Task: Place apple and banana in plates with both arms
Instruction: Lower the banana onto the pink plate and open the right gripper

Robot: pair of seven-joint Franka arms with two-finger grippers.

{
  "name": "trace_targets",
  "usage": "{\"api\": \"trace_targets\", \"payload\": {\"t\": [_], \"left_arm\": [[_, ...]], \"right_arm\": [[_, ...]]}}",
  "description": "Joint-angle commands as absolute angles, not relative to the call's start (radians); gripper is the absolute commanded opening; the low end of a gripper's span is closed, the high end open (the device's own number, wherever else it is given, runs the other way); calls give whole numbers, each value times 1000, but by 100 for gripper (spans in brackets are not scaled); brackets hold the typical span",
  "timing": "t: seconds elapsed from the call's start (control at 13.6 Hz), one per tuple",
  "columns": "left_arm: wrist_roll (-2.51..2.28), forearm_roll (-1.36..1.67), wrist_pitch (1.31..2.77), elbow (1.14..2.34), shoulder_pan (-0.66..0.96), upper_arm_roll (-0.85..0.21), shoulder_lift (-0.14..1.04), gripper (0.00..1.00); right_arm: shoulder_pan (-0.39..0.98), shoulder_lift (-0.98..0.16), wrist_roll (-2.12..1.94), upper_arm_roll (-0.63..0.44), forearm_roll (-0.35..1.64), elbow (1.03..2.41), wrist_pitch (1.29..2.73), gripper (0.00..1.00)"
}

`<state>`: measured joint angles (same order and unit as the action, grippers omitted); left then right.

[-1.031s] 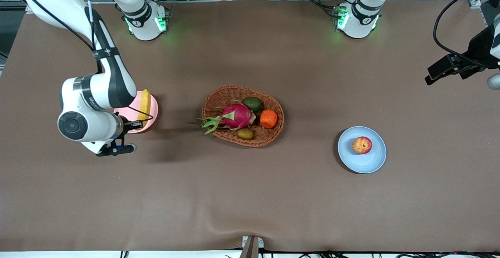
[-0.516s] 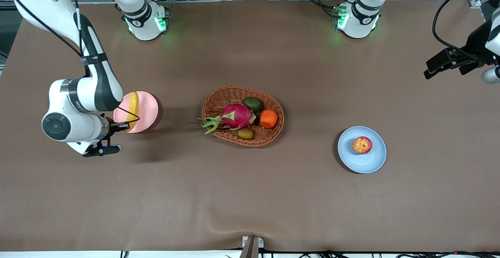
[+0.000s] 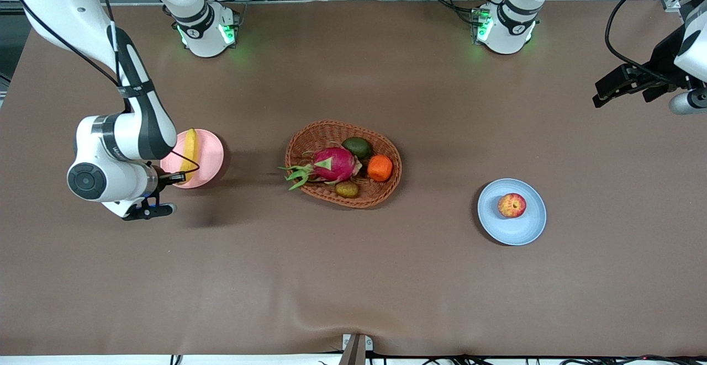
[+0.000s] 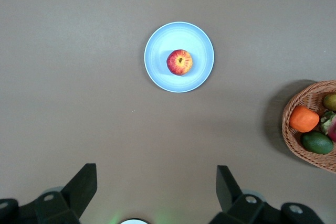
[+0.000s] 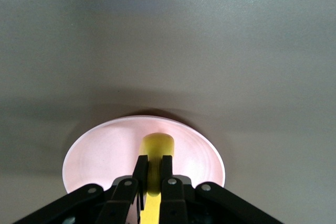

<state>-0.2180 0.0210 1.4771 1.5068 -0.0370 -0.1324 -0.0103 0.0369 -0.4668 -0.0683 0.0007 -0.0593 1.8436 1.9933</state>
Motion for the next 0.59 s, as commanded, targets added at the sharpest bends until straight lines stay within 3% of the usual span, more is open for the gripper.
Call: {"api": "trace_targets", "payload": {"t": [0.0,0.07,0.15,0.37,0.52], "left_arm": [[-215,-14,1474,1513,-32,-135,-15,100],[-215,-14,1476,1513,-32,-135,-14,100],[-215,-12,1476,1513,-32,-135,-14,100],[-215,-12,1473,1514,-32,-137,-15,100],[-215,-12,1473,1516,-31,-137,-14,100]], "right_arm": [[21,-457,-80,15,-81,1871,2028,50],[21,-463,-74,15,-80,1864,2025,91],[23,-463,-63,15,-78,1859,2022,100],[15,-463,-60,17,-71,1797,1961,100],[29,-463,-60,20,-66,1676,1817,100]]}}
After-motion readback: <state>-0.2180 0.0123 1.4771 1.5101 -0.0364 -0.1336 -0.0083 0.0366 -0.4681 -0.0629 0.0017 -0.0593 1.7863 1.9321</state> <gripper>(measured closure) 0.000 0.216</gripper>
